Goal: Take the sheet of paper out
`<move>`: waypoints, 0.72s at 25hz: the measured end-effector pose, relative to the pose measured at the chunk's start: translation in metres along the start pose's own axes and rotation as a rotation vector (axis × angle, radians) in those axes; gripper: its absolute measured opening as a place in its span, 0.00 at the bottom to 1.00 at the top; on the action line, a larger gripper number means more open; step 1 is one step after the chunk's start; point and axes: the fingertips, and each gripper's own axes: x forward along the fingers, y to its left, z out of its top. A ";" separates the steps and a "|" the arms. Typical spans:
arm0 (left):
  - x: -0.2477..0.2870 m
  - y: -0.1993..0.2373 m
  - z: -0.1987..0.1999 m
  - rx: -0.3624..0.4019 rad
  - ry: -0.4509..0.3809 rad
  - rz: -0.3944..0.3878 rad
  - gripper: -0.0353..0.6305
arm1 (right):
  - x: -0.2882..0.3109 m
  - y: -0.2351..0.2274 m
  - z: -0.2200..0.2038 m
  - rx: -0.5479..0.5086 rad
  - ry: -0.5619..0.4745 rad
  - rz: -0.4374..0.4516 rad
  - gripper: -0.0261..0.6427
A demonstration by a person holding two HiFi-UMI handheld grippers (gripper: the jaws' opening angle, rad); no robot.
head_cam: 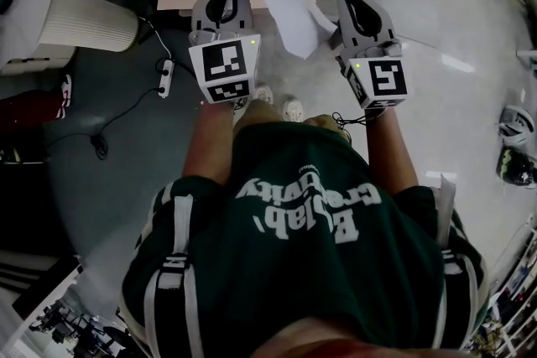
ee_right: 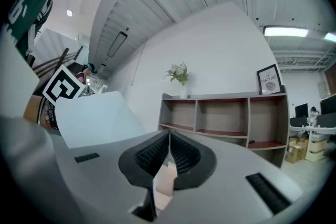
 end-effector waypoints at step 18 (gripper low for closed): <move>0.001 -0.010 0.007 0.048 -0.099 -0.018 0.08 | -0.009 -0.019 0.010 -0.069 -0.060 -0.111 0.09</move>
